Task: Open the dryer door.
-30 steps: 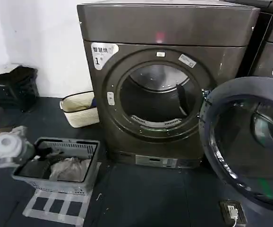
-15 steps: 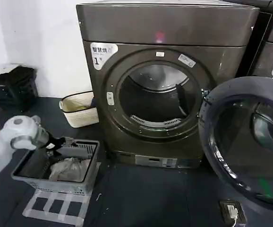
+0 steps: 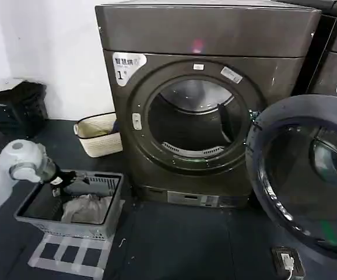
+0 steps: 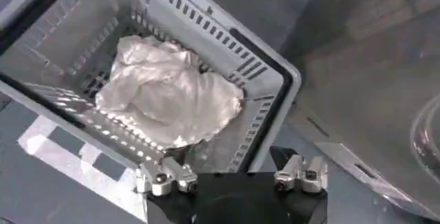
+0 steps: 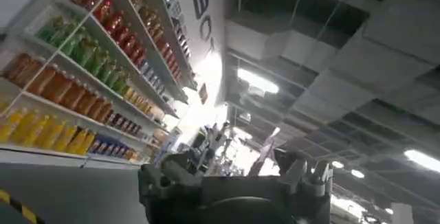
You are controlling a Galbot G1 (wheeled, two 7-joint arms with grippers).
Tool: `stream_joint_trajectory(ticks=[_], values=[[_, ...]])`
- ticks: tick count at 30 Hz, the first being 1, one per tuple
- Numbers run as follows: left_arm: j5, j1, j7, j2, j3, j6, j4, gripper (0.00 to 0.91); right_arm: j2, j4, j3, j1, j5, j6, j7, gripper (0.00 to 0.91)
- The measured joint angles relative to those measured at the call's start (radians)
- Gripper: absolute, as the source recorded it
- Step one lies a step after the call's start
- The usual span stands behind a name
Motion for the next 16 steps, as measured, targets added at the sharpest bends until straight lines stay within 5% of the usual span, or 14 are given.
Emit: stream_joint_trajectory(ticks=[16], values=[[0.007, 0.000, 0.009, 0.008, -0.005, 0.000, 0.012, 0.907, 0.000, -0.004, -0.003, 0.004, -0.002, 0.004, -0.003, 0.907]])
